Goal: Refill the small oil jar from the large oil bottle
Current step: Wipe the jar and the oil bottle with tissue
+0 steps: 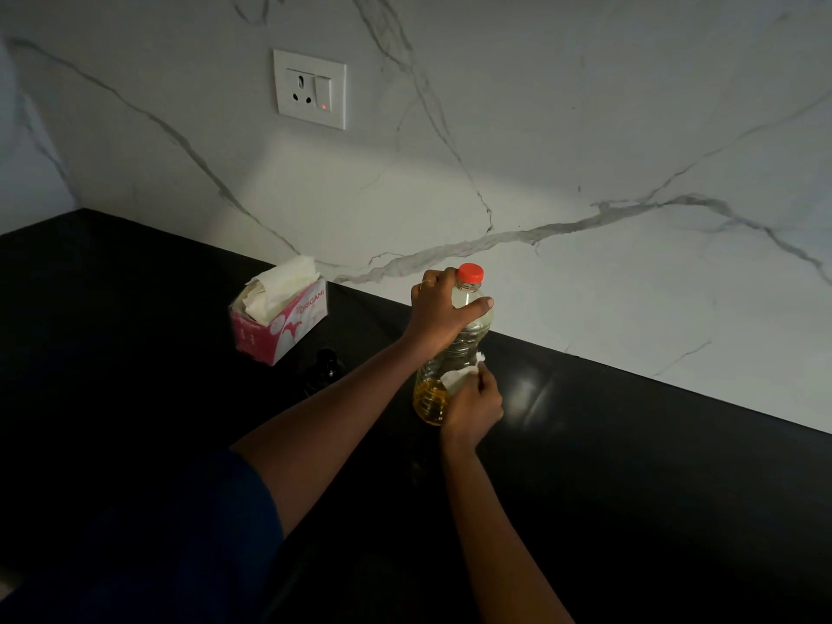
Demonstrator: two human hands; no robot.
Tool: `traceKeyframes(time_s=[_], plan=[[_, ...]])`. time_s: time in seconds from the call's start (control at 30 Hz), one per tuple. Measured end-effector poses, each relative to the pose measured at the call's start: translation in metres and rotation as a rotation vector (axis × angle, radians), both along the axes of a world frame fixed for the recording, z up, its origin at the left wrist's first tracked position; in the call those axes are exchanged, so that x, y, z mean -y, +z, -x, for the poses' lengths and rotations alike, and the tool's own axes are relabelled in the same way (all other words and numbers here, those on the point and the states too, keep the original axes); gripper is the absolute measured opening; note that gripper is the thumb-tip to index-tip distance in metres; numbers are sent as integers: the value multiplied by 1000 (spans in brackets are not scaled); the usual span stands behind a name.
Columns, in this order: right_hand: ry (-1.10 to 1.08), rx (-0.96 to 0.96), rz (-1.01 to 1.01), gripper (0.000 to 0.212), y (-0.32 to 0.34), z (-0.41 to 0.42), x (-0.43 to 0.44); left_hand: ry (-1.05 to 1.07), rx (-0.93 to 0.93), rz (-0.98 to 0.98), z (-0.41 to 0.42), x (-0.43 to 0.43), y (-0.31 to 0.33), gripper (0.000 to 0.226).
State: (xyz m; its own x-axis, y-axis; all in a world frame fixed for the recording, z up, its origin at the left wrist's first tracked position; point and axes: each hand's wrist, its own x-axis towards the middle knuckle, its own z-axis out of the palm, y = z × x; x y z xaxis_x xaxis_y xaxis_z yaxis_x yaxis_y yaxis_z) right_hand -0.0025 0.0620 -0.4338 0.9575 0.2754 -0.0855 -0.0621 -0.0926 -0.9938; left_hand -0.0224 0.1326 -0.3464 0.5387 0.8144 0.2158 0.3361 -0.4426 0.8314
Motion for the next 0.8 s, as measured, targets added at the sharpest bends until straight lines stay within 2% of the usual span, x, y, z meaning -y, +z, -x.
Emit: traceKeyframes(time_s=[0.13,0.27,0.4,0.57,0.7,0.8], plan=[[38,8,-27,33,-3,-15,-7,4,1,-1,-1,-1,-2,53],[78,-40,71,32,-17,-25,-7,2,0,9,-2,-2,-2,55],[30,-83,98,31,-21,-13,1,-2,7,7,-2,-2,-2,55],[12,-29,30,32,-11,-12,-3,-4,11,9,0,-3,-3,53],[91,34,85,28,-16,-28,-6,-8,10,16,-2,-4,-4,55],[114,-17,145,30,-26,-30,-5,-5,4,13,-3,-4,-4,57]])
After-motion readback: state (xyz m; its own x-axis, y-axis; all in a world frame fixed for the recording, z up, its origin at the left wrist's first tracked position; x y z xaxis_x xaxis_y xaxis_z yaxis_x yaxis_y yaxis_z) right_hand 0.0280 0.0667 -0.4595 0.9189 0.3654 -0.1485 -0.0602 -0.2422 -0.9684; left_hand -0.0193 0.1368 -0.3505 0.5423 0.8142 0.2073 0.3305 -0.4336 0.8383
